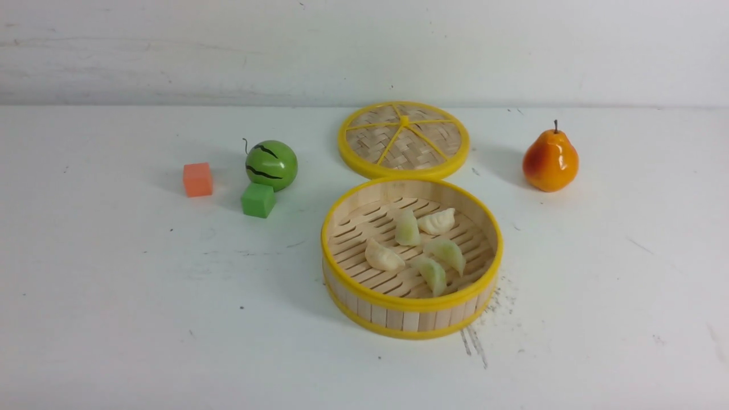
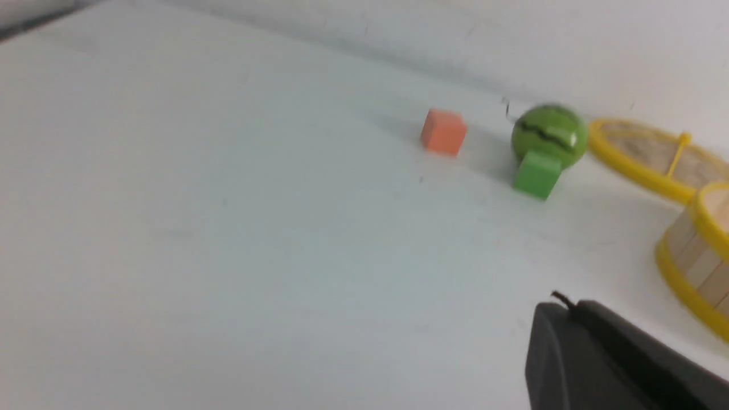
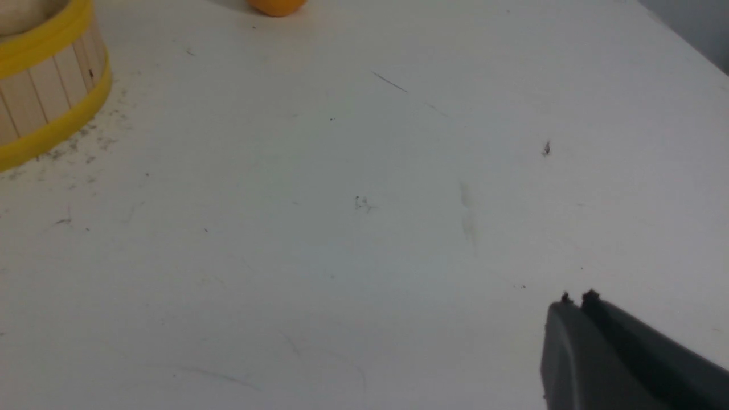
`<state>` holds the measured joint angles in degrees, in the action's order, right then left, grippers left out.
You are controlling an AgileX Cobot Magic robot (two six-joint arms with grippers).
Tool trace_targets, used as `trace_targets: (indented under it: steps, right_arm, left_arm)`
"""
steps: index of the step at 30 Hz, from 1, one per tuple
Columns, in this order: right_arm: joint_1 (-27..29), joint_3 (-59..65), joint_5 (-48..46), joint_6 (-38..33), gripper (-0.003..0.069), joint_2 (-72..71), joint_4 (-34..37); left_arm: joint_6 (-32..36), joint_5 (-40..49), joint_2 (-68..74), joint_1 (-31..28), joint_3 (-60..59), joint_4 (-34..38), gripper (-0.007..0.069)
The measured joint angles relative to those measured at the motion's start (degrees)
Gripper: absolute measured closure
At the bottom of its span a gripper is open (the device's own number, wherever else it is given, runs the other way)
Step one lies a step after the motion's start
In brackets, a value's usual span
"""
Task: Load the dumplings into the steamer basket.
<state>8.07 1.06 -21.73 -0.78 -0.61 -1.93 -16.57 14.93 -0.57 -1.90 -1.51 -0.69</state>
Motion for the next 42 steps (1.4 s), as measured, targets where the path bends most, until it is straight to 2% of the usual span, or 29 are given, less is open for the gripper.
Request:
trace_targets:
  steps: [5,42]
  right_arm:
    - [0.0,0.0,0.0,0.0,0.065,0.0,0.0]
    - [0.0,0.0,0.0,0.0,0.0611,0.0,0.0]
  left_arm:
    - [0.92,6.67,0.0,0.0,-0.25,0.0,0.0638]
    - [1.62,7.06,0.0,0.0,-0.25,0.0,0.063]
